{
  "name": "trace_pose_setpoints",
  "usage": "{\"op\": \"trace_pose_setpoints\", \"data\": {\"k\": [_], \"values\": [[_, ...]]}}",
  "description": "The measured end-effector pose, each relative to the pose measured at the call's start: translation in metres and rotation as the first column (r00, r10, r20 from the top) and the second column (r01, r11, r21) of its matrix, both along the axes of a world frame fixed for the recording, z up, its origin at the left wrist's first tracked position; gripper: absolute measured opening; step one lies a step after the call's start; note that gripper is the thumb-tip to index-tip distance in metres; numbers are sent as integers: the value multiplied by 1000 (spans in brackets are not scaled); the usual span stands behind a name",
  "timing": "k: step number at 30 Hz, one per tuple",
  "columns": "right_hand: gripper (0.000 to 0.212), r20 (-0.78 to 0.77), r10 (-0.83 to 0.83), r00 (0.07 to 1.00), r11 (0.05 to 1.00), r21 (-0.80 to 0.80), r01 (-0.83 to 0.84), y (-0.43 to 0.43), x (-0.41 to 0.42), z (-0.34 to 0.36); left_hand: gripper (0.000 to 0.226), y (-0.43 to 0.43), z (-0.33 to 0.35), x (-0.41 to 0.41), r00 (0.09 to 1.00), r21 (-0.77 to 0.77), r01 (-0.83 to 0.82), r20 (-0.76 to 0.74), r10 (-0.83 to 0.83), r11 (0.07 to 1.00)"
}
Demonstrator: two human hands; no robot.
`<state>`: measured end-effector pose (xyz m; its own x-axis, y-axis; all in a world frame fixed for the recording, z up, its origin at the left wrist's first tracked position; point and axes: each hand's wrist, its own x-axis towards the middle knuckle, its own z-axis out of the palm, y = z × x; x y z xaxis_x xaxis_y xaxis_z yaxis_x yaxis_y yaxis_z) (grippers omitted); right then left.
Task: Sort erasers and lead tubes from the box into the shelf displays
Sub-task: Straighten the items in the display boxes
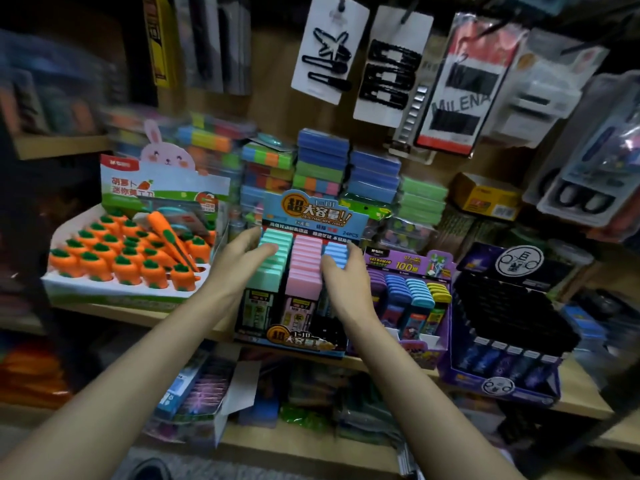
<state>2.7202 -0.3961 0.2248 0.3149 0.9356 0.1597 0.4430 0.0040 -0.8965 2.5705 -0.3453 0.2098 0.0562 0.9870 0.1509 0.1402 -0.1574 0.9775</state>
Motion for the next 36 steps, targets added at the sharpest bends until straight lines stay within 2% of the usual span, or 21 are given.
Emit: {"op": "trace_pose_setpoints", "data": {"k": [6, 11, 16, 19, 21, 24, 26, 28, 36], "values": [[60, 57, -36, 998, 999, -9, 36, 8, -1, -2, 53, 8, -2, 8, 999, 7, -31, -13, 31, 999], [55, 127, -7, 992, 1000, 14, 6, 9, 4, -6, 53, 9, -2, 13, 991, 55, -72, -113, 78, 996], [54, 253, 68, 965, 998, -33, -62, 6, 7, -11, 43, 2, 4, 13, 993, 64, -73, -86, 79, 995], [53, 295, 79, 952, 996, 17, -87, -2, 11, -9, 38, -11, 5, 2, 994, 141, -93, -38, 99, 986], [50, 383, 88, 920, 987, 93, -133, -12, 14, -13, 43, -30, -3, -9, 992, 200, -111, -44, 122, 973], [49, 572, 161, 805, 948, 139, -288, -28, 14, -23, 63, -57, -24, -19, 975, 242, -38, -205, 89, 969], [50, 651, 189, 735, 936, 108, -336, -30, 14, -29, 59, -59, -33, -19, 960, 271, 12, -273, 65, 962], [48, 710, 159, 686, 935, 115, -336, -27, 15, -30, 53, -55, -33, -19, 964, 287, 1, -254, 75, 958], [47, 746, 97, 659, 936, 156, -315, -32, 14, -28, 52, -58, -29, -15, 923, 357, -20, -352, 154, 934]]}}
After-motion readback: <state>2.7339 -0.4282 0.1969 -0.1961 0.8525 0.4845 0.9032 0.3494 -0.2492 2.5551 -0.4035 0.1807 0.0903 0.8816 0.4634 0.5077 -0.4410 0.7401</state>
